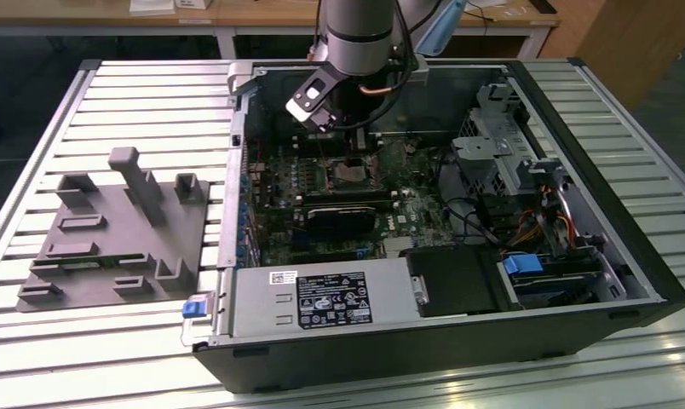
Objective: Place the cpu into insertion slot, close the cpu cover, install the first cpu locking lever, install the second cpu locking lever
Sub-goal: 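Close the cpu cover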
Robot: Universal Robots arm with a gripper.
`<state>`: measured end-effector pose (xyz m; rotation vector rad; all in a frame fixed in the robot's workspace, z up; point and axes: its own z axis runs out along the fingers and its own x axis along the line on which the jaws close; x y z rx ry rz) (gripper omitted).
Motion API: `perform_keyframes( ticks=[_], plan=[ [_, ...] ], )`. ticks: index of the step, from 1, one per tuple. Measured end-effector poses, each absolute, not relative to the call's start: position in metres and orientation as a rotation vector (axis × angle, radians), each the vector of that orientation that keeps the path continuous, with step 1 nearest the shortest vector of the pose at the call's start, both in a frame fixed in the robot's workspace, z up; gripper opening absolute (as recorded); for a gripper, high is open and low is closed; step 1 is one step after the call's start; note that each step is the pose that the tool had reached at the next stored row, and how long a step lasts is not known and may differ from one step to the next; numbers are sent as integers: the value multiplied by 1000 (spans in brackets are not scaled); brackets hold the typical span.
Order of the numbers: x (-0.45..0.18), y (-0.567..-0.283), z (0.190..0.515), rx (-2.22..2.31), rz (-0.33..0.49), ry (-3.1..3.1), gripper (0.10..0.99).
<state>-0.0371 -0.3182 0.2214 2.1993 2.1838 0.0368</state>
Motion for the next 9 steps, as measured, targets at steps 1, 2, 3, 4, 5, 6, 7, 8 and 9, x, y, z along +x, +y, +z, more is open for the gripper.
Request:
perform_keyframes(
  ticks=[1,2,3,4,5,6,7,8,9],
  plan=[
    [-37,-318,222,2199,37,2184,106],
    [-37,-318,222,2199,37,2184,106],
    [-37,-318,222,2199,37,2184,106],
    [-37,-318,222,2199,37,2184,106],
    [-37,-318,223,2199,37,2184,106],
    [-37,-318,223,2199,37,2184,106],
    [-37,-318,223,2199,37,2184,106],
    [-37,-318,224,2199,37,2184,106],
    [-37,-318,224,2199,37,2184,106]
  ],
)
